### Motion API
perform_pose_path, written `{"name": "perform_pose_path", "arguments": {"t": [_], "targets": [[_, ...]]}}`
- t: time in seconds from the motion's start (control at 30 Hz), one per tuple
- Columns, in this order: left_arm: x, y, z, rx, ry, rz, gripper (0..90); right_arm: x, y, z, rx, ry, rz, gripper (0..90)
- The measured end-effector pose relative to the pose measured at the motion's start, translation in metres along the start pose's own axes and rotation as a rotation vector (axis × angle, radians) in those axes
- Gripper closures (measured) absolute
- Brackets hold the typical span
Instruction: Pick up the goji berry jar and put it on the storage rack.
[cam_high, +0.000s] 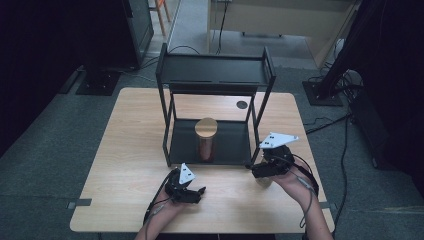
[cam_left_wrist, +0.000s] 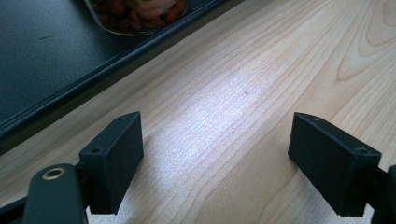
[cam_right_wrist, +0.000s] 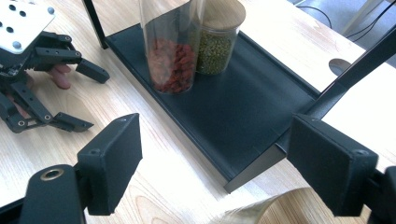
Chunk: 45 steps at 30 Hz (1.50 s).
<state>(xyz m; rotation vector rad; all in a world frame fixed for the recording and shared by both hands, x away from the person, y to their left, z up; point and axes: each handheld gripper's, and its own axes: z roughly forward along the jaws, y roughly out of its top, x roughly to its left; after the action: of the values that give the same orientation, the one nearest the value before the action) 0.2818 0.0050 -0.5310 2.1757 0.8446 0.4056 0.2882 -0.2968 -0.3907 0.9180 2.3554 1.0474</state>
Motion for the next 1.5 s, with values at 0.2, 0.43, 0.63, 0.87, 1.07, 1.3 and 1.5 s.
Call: {"name": "perform_pose_path", "arguments": {"t": [0.2, 0.43, 0.63, 0.87, 1.07, 1.3, 1.5], "targets": [[0.0, 0.0, 0.0, 0.0, 0.001, -0.001, 18.3, -0.002, -0.003, -0.003, -0.005, 0.007, 0.0, 18.0], [0.0, 0.0, 0.0, 0.0, 0.001, -0.001, 18.3, -0.007, -0.008, -0.008, -0.02, 0.011, 0.02, 18.0], [0.0, 0.0, 0.0, 0.0, 0.001, -0.001, 18.3, -0.01, -0.011, -0.012, -0.038, 0.011, 0.015, 18.0], [0.0, 0.0, 0.0, 0.0, 0.001, -0.002, 18.3, -0.018, -0.015, -0.017, -0.063, 0.012, 0.037, 18.0], [0.0, 0.0, 0.0, 0.0, 0.001, -0.001, 18.3, -0.022, -0.02, -0.02, -0.069, 0.003, 0.037, 18.0], [0.0, 0.0, 0.0, 0.0, 0.001, -0.002, 18.3, -0.028, -0.025, -0.023, -0.075, -0.034, 0.04, 18.1], [0.0, 0.0, 0.0, 0.001, 0.001, -0.001, 18.3, -0.034, -0.031, -0.026, -0.074, -0.041, 0.059, 18.0]]}}
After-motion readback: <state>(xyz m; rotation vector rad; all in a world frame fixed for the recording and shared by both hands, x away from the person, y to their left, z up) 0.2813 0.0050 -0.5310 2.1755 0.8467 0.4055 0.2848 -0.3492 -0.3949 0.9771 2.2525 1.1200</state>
